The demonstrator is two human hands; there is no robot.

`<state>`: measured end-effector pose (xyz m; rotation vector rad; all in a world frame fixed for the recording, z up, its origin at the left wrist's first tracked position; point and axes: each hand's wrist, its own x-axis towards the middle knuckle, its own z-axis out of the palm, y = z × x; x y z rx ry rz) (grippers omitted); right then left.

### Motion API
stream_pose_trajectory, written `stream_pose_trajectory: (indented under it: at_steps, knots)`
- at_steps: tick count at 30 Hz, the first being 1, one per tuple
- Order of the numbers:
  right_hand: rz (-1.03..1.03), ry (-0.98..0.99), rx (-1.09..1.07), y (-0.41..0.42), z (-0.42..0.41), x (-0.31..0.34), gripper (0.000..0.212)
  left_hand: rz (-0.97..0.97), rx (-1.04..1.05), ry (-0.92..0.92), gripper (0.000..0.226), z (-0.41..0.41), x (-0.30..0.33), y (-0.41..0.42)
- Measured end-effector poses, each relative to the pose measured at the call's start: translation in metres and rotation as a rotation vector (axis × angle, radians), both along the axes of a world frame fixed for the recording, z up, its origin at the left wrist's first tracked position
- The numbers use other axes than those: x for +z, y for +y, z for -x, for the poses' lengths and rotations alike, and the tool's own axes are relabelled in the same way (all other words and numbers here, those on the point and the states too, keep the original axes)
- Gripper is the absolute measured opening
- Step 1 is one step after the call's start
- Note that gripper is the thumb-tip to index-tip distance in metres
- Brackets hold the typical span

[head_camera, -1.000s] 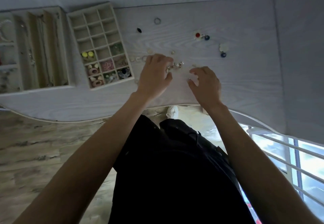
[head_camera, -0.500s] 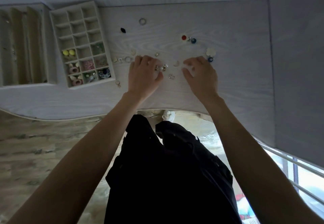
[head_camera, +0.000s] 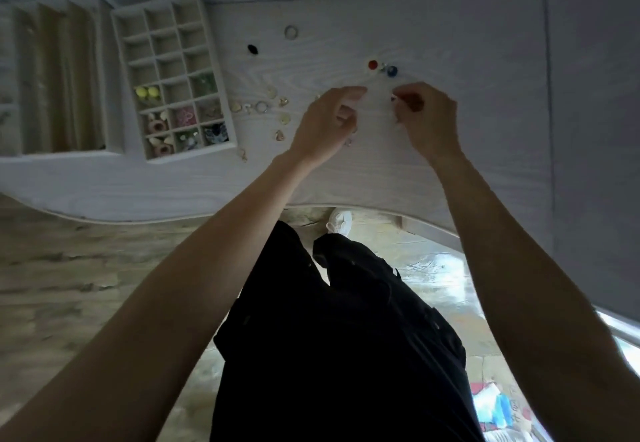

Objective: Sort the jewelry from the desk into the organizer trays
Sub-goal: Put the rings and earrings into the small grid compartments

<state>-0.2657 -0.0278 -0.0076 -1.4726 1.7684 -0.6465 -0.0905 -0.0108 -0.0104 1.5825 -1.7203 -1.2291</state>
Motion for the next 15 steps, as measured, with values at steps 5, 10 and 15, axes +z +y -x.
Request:
stream_pose_trajectory:
  at_steps: [5,10,15]
  knots:
    - [-0.215,-0.425,0.11,0.008,-0.062,0.03,0.009,0.045,0.101,0.174,0.031,-0.052,0.021,0.025]
    - [-0.33,-0.572,0.207,0.004,-0.147,0.037,0.017,0.006,0.43,0.276,0.015,-0.129,0.021,0.033]
    - [-0.232,-0.424,0.243,-0.01,-0.227,0.029,0.012,-0.025,0.682,0.345,0.015,-0.199,0.017,0.024]
